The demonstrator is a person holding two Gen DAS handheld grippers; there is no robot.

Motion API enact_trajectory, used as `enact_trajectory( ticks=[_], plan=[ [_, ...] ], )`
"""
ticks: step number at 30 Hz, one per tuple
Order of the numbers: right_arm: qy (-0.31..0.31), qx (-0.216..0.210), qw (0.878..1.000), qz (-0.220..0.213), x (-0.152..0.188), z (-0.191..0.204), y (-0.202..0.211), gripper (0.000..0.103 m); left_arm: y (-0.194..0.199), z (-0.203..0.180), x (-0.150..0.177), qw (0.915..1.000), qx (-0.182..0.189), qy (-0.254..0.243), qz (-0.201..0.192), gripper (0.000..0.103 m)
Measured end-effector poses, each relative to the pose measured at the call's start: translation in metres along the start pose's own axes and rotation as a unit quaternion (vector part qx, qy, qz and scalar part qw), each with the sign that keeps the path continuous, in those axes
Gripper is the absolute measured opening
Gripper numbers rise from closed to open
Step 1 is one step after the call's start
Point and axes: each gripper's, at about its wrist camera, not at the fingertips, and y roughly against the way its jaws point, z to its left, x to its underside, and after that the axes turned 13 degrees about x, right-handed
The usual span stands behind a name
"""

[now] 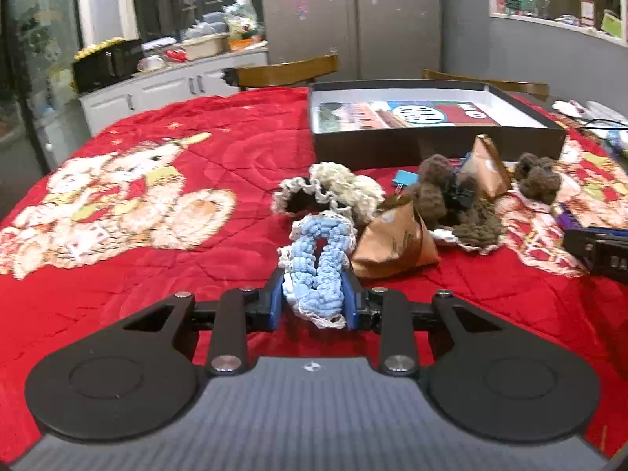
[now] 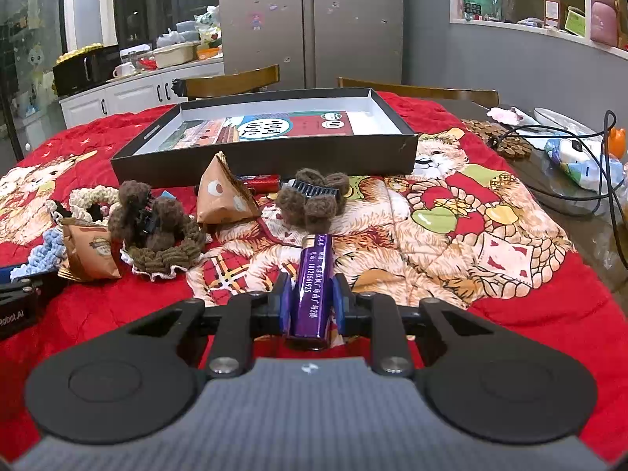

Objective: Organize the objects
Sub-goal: 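Grasp the blue crocheted ring with the left gripper while the right grasps the purple tube, then carry the blue ring and purple tube over the black box with both grippers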

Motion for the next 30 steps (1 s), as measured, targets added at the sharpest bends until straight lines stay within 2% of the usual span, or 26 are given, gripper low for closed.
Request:
enact_trajectory(
  ticks=[11,17,30],
  plan=[
    [0.019,-0.029,0.999,-0.006,0.002,0.002,0.004,0.023,0.004,0.001,0.001,0.9999,-0.010,0.000,-0.003,0.034],
    [0.018,-0.031,0.999,-0.004,0.001,0.002,0.005,0.023,0.009,-0.003,0.003,0.9994,-0.026,-0.009,-0.023,0.034],
    [0.015,-0.045,0.999,-0.009,0.000,-0.001,0.009,0.023,0.013,-0.003,0.003,0.9987,-0.037,-0.010,-0.033,0.034]
  ],
)
